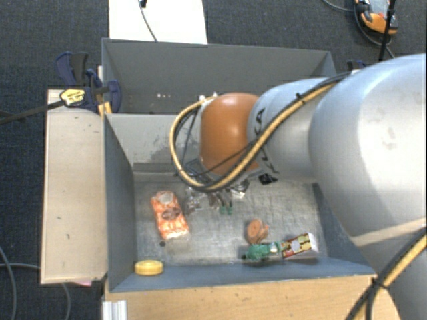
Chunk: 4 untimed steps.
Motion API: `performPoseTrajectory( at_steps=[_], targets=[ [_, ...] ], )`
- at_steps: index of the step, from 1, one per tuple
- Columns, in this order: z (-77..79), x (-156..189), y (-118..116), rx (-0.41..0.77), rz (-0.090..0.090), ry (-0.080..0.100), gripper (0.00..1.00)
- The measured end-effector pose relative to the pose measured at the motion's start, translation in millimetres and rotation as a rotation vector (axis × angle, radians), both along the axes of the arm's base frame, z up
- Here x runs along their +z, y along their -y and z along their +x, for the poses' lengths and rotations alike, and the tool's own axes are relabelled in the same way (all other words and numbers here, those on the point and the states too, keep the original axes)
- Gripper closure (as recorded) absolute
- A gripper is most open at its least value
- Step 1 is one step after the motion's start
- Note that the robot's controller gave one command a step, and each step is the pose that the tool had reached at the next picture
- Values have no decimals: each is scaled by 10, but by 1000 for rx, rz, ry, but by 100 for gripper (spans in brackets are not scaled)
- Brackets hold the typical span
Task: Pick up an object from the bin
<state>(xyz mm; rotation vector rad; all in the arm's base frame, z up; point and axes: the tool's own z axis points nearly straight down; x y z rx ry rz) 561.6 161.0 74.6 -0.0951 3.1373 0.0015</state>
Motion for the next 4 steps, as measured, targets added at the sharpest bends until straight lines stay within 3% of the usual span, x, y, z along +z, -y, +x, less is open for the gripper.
performPoseTrajectory(
  at_steps=[1, 2, 3, 4],
  targets=[
    [-2, -5, 1, 0, 0, -1, 0],
    [-2, -5, 1, 0, 0, -1, 0],
    [-487, -34, -643, 319, 1, 0, 100],
    [-487, -34, -643, 318, 1, 0, 100]
  ],
)
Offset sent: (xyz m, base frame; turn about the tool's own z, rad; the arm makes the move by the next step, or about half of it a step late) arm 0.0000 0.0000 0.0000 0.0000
